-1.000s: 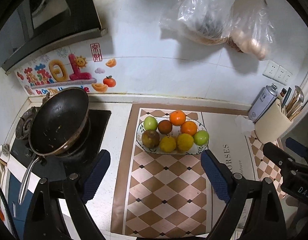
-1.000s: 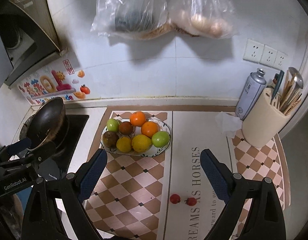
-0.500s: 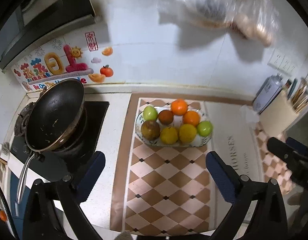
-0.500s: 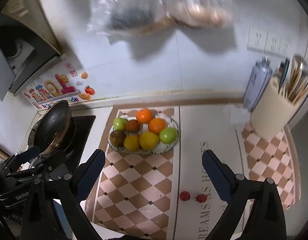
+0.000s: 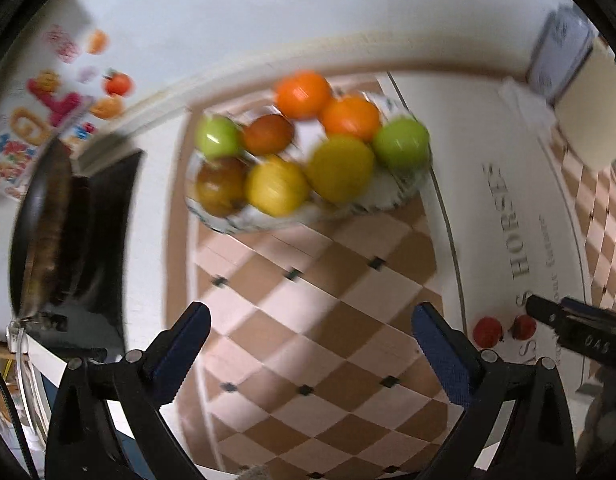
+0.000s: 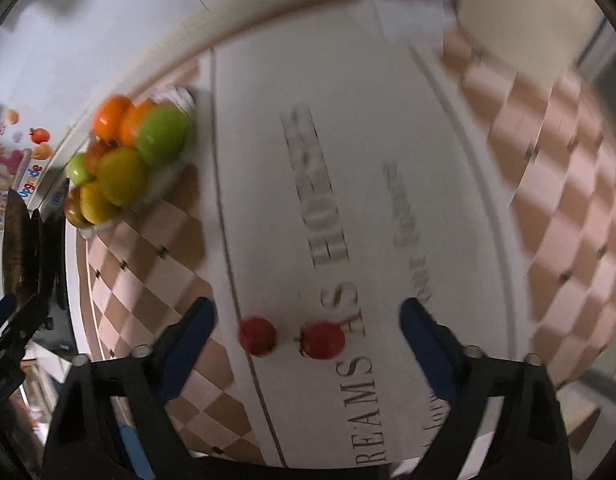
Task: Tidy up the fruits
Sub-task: 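Grasp one red tomato with the left tool while the right tool grasps the other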
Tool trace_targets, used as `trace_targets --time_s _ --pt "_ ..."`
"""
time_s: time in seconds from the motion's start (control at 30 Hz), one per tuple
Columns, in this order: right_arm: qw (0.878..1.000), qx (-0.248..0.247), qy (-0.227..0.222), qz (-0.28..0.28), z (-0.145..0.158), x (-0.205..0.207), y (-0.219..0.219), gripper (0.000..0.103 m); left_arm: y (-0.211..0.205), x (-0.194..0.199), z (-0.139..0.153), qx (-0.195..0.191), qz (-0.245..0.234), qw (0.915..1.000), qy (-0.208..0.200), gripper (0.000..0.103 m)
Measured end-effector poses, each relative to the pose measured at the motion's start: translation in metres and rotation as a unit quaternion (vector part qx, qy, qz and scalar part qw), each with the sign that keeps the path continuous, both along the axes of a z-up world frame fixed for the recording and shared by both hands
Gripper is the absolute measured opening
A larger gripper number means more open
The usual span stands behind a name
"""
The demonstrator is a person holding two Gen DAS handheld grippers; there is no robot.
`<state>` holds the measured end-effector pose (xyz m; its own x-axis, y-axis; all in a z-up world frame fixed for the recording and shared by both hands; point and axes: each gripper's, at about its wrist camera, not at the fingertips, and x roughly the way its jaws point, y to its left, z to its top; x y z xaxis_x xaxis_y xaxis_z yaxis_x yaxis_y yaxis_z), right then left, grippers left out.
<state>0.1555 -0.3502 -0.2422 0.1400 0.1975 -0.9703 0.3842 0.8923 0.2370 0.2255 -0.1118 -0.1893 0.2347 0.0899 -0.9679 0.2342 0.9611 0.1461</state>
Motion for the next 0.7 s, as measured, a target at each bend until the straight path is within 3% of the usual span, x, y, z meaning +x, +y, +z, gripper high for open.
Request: trace_targets --time_s 0.27,0.33,0.4,0.7 --pt "0.999 0.046 0.005 -0.018 -0.036 -0.017 -0.001 0.066 -0.032 -0.001 -0.046 -0.015 -0.012 0.9961 0.086 0.103" --pt "0.999 0.043 -0.002 -0.007 -0.038 -0.015 0.002 0.052 -0.037 -0.004 -0.051 -0.018 -0.014 0.9949 0.098 0.103" --pt "0.999 0.042 -0.008 0.0 -0.037 -0.015 0.004 0.031 -0.042 -0.006 -0.054 -0.027 -0.017 0.9936 0.108 0.103" --pt "0.997 0.056 -0.04 -0.042 -0.019 -0.029 -0.026 0.031 -0.074 -0.018 -0.069 -0.091 -0.04 0.9816 0.163 0.103"
